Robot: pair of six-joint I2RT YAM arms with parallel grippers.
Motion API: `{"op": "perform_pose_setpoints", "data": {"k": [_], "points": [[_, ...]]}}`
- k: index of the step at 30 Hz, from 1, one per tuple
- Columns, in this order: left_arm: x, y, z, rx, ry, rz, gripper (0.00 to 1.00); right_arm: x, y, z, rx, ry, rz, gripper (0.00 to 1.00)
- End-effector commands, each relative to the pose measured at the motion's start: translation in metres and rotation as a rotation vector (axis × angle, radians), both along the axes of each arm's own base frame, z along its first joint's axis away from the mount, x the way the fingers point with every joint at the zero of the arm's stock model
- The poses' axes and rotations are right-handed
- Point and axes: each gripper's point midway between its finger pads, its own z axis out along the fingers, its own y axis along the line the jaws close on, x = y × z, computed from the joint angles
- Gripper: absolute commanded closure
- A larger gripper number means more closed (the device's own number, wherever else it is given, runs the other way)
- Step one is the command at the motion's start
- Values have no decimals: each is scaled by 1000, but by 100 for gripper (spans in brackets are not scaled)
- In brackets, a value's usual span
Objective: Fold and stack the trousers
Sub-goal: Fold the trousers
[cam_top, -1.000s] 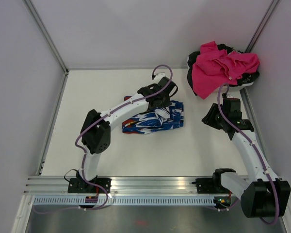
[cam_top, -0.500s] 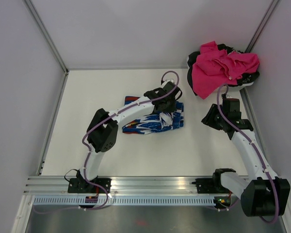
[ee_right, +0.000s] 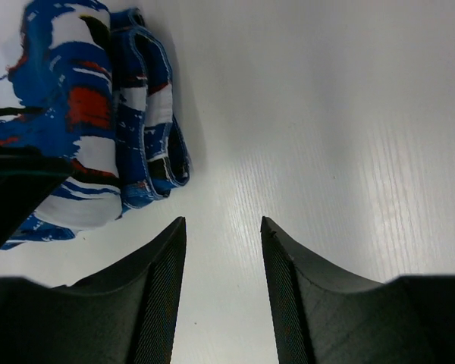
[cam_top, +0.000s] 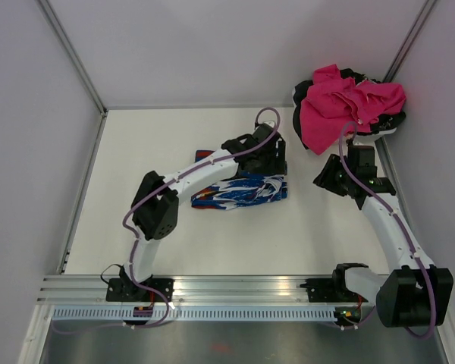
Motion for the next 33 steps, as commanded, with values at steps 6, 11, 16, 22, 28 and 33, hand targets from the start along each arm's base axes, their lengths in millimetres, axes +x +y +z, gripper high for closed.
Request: {"op": "perform_pose_setpoints", "data": {"k": [6,11,16,22,28,33], "points": [[8,133,61,-176,-24,177,19,49,39,76,157,-224,140,50],[6,203,60,-269,-72,307,62,67,103,83,132,-246,292,95],[3,216,28,-354,-5,313,98,84,155,72,230,-224,401,100],[-2,205,-26,-366,123,305,98,53,154,-13,196,-7,431,100],[-19,212,-76,-307,231,317,98,-2,122,-93,93,192,386,100],[-25,223,-92,-229,250,324,98,-22,108,-109,44,246,373,100]]}}
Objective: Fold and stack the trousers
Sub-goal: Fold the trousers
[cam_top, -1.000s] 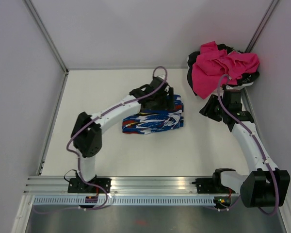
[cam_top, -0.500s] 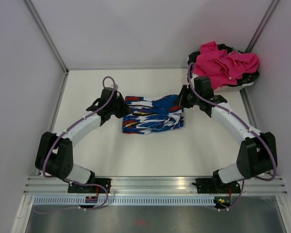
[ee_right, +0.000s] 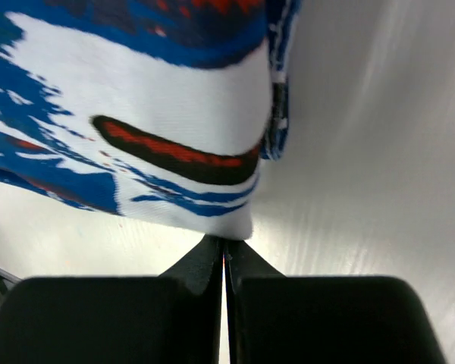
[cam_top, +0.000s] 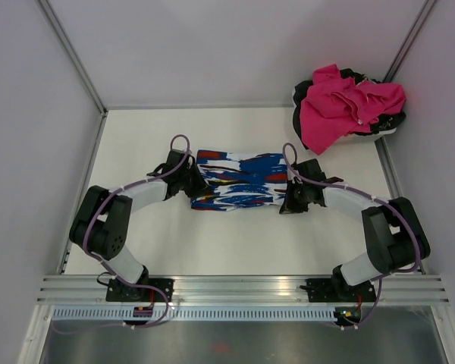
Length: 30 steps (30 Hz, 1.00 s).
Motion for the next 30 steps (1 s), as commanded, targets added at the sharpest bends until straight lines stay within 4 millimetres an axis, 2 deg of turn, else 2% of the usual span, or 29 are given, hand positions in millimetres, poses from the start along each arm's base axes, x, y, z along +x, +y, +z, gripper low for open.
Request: {"op": "perform_pose_setpoints", "data": {"k": [1,4,5,7,8,10,11,12,13,14,15,16,17,19,20,21,22,23,24,25,27,28,30], "points": [[-4,10,-13,59,18,-12,98,-1,-11,2,-67,-32,18,100],[-1,11,-4,87,3,-47,98,3,-20,10,-128,-39,32,100],[0,11,0,93,-5,-55,98,15,-18,26,-128,-77,32,100],[-2,12,11,111,-13,-100,98,18,-16,46,-124,-86,46,100],[5,8,33,97,-64,-116,98,34,-8,81,-88,-165,53,100],[6,7,55,96,-102,-145,98,41,3,119,-27,-229,73,100],[8,6,81,87,-152,-151,96,52,9,159,19,-324,68,100],[9,6,95,85,-186,-155,94,59,14,180,49,-382,64,100],[15,7,113,92,-240,-151,87,65,19,205,88,-445,65,99],[17,10,131,93,-290,-139,85,69,22,220,113,-484,62,99],[21,13,139,106,-322,-125,84,77,26,234,143,-539,61,98],[27,20,144,134,-350,-83,84,83,29,237,150,-560,60,98],[34,22,149,142,-381,-57,85,91,30,235,145,-574,51,98],[47,29,144,184,-395,-5,91,110,28,234,123,-594,6,99],[53,30,141,195,-393,7,93,119,30,216,109,-550,4,100],[62,32,125,224,-362,32,96,127,33,209,111,-547,0,100],[69,31,124,228,-361,40,98,134,34,183,94,-498,-10,100],[75,29,118,234,-352,42,98,141,34,172,84,-498,-26,100],[82,28,98,254,-310,38,98,146,32,157,68,-477,-38,100],[89,25,97,250,-309,42,98,150,29,126,28,-427,-60,100],[99,25,84,267,-287,70,98,151,25,99,-5,-382,-70,100],[105,26,52,291,-237,87,98,147,15,54,-71,-322,-89,100],[105,26,37,302,-210,83,98,141,12,38,-89,-291,-89,100]]}}
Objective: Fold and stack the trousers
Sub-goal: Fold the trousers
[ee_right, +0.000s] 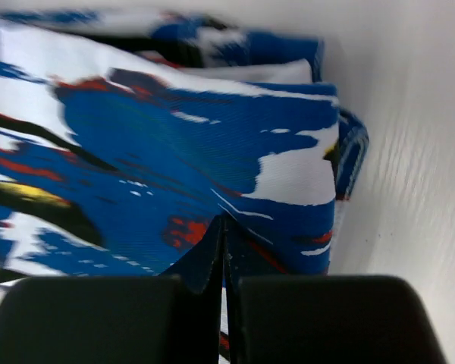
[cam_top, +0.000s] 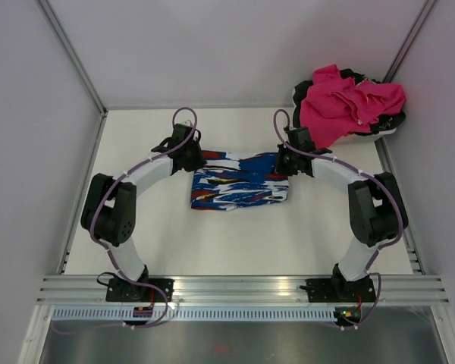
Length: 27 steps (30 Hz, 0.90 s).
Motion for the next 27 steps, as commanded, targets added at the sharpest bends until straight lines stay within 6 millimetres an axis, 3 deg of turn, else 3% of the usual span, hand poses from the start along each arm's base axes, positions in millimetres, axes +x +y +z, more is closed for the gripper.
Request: {"op": "perform_pose_setpoints", "data": {"k": [1,5,6,11,12,13,14,16,18,19,22,23,24,25,27], "points": [[19,3,-13,26,-11,45,98,2,-10,-24,-46,-6,-43,100],[9,7,-39,55,62,45,98,-9,-14,-25,-51,-1,-41,100],[7,8,-39,60,62,43,98,-10,-15,-15,-51,-24,-39,100],[-11,10,-9,42,26,8,98,-20,-22,24,-73,-77,-9,100],[-17,11,-4,34,25,0,98,-23,-22,43,-57,-114,-5,98],[-26,6,16,-3,-12,-34,97,-30,-23,49,-56,-116,-1,90],[-40,9,12,-5,4,-46,88,-36,-26,52,-54,-119,-2,84],[-59,12,20,-23,-6,-69,80,-50,-27,72,-29,-154,7,63],[-83,17,30,-38,-29,-91,48,-70,-23,81,26,-164,37,40],[-98,20,34,-50,-37,-105,33,-84,-21,70,45,-135,58,37],[-117,17,35,-97,-52,-148,30,-102,-5,74,167,-159,117,39],[-120,13,42,-123,-85,-164,32,-115,-5,55,189,-120,105,42],[-122,10,43,-154,-96,-164,36,-114,-3,51,205,-133,102,52],[-128,6,36,-180,-87,-182,39,-117,-7,40,192,-118,84,57],[-124,-2,34,-225,-115,-183,49,-122,-14,12,155,-64,48,68]]}}
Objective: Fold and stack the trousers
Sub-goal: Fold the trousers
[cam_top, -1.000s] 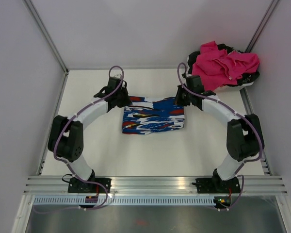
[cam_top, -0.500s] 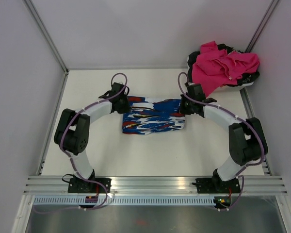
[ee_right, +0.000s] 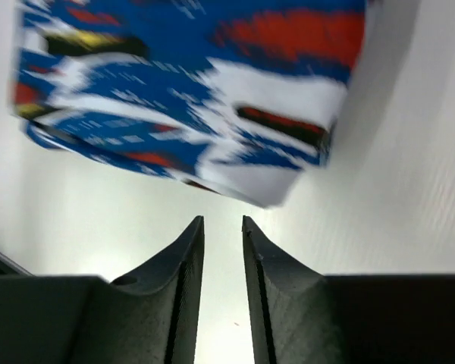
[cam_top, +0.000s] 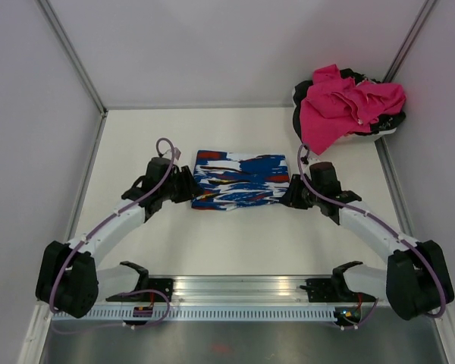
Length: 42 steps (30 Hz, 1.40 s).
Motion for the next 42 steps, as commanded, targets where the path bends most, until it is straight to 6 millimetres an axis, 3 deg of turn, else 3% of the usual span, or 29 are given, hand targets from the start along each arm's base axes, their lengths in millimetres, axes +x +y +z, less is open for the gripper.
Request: {"op": "perform_pose_setpoints", "data": {"k": [1,2,4,7,9,11,12,13,15,16,17,18,19,20,21,23,24,26,27,29,30,32,33,37,42], "points": [[-3,-20,-11,-93,-11,-58,52,-6,1,-31,13,62,-26,69],[3,-24,-10,-108,-34,-59,56,-6,-4,-45,-16,89,-44,70],[9,-24,-26,-91,-4,-40,60,-2,-5,-52,-32,100,-50,71],[24,-23,-40,-42,12,-27,65,9,4,-49,-23,126,-21,74],[19,-20,-56,-1,76,-33,69,7,3,-48,-42,153,-12,75],[18,-20,-63,15,113,-39,73,11,4,-31,-54,131,8,76],[13,-18,-65,22,132,-39,73,4,2,-27,-64,152,22,76],[10,-17,-60,17,126,-42,72,7,3,-5,-55,103,27,75],[4,-16,-51,13,115,-53,64,1,0,13,-65,81,42,65],[1,-14,-39,11,97,-55,48,5,1,39,-49,17,47,57],[-1,-13,-32,12,85,-56,37,6,1,52,-47,-13,53,37],[4,-11,-20,21,52,-51,30,5,1,61,-45,-23,54,28],[3,-9,-8,23,29,-48,15,11,2,81,-39,-69,47,23],[6,-6,-1,41,3,-51,8,14,2,89,-36,-83,44,17],[16,-4,15,57,-41,-34,4,17,2,94,-36,-91,40,16],[26,2,22,110,-77,-27,0,31,-1,100,-53,-109,0,14],[38,5,34,130,-112,-8,0,41,-7,89,-92,-95,-45,13],[57,5,33,168,-123,-15,0,52,-11,77,-120,-82,-81,13],[64,8,31,175,-118,-6,0,58,-13,61,-141,-52,-100,13],[79,11,23,186,-109,2,0,76,-20,53,-163,-91,-172,12],[87,12,9,195,-72,8,0,77,-21,35,-167,-73,-187,12],[100,17,-3,155,-48,18,0,92,-25,33,-165,-120,-235,12],[105,22,-17,141,-16,25,2,95,-24,21,-172,-103,-239,12],[109,11,-38,75,18,-12,7,109,-20,-2,-159,-90,-267,14],[108,6,-64,56,62,-13,11,111,-9,-37,-143,-16,-234,17]]}}
